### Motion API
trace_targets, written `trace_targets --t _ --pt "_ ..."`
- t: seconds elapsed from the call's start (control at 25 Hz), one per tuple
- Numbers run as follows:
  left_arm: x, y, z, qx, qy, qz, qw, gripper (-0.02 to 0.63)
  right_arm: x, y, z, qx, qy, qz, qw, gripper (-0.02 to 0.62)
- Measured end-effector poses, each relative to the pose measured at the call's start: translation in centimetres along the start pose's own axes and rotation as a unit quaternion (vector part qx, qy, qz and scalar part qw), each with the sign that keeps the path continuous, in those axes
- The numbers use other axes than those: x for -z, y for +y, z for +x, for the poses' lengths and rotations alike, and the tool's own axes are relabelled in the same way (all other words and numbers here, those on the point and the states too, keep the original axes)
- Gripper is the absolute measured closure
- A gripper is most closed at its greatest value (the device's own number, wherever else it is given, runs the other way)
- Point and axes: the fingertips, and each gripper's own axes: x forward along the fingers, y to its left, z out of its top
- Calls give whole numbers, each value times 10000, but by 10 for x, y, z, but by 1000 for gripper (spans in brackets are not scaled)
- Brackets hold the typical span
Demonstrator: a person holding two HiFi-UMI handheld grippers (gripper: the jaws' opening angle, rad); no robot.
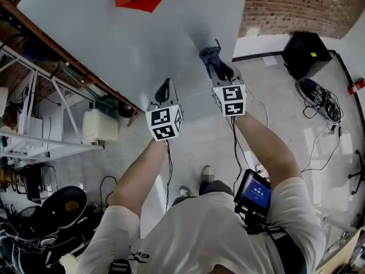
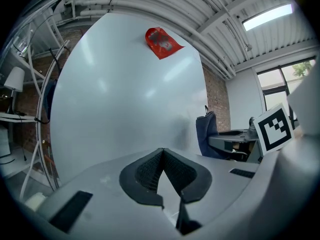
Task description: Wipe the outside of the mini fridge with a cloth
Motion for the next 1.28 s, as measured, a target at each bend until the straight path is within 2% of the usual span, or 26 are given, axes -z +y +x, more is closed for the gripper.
trace_targets --t 0.36,0.6,0.96,1.28 --pt "51 47 -43 -282 124 -169 9994 601 55 102 -1 -591 304 16 9978 509" --pt "98 82 -56 -507 66 -242 9984 601 97 162 11 -993 314 36 9946 509" --pt "195 128 -56 -753 -328 -252 9963 601 187 237 34 -1471 51 65 9891 509" --pt "291 161 -50 -856 -683 -153 9939 601 275 292 61 -1709 -258 33 9849 509"
